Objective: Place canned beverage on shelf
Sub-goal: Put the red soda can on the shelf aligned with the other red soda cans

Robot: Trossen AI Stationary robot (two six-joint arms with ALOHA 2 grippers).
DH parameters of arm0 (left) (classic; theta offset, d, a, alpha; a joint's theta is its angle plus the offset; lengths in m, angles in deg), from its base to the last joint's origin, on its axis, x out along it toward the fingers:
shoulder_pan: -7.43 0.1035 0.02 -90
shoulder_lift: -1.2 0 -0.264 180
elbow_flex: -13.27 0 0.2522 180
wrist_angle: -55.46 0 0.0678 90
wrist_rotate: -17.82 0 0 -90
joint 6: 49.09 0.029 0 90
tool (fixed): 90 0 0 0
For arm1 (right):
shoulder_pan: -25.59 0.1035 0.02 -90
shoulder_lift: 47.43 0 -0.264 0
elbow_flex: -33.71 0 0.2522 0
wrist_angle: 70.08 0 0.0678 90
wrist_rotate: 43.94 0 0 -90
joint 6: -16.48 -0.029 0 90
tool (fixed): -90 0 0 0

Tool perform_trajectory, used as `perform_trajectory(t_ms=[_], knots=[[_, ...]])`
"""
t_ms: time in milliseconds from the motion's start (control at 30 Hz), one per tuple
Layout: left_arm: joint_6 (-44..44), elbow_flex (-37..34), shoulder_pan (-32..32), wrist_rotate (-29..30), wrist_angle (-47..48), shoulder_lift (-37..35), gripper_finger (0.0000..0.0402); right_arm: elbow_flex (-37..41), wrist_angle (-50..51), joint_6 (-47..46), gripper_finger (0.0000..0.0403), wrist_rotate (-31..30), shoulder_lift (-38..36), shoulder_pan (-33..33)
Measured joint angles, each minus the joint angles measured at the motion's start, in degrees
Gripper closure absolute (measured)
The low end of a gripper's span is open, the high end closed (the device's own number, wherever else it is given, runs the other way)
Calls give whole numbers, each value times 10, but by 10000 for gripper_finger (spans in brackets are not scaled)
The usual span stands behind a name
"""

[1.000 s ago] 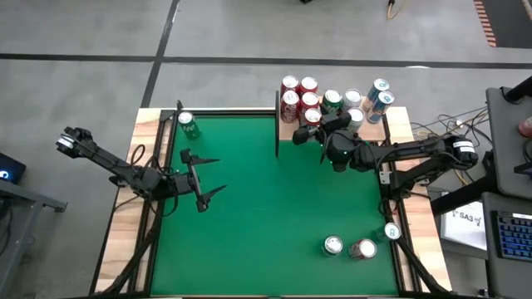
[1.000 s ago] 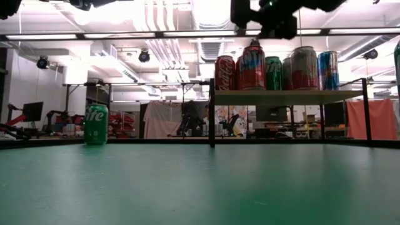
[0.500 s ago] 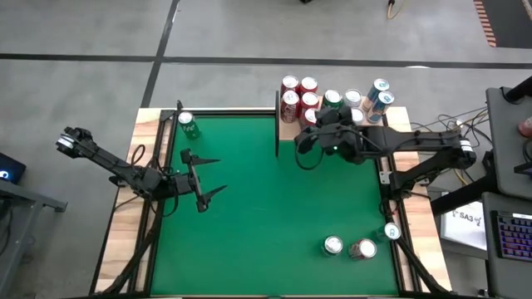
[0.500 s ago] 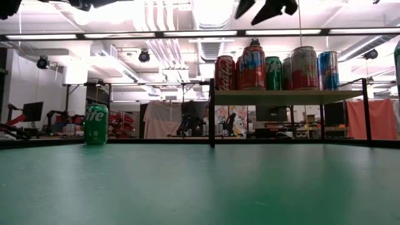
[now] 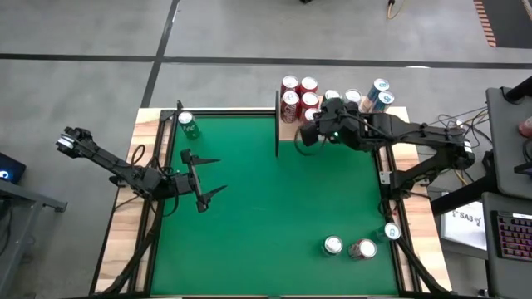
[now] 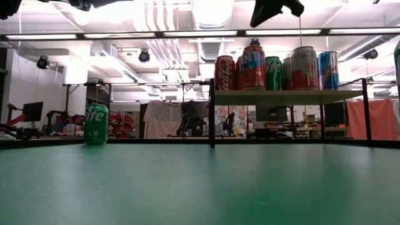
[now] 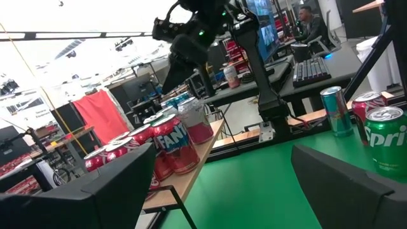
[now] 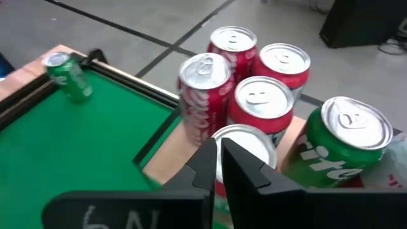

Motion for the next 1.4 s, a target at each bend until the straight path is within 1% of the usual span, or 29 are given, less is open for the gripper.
perform_trajectory(t_ms=[167,333,700,867,1233,1400], knots=[[0,0,0,0,2,0,50,0,-7,25,394,5,16,-33],[3,0,0,0,3,0,50,0,-10,37,394,8,40,-45],[3,0,0,1,3,0,50,0,-11,37,394,8,65,-47],[3,0,0,1,2,0,50,0,-12,36,394,24,76,-47],[3,0,0,1,2,0,50,0,-6,36,394,36,74,-46],[3,0,0,1,2,0,50,0,-5,56,394,49,73,-46]])
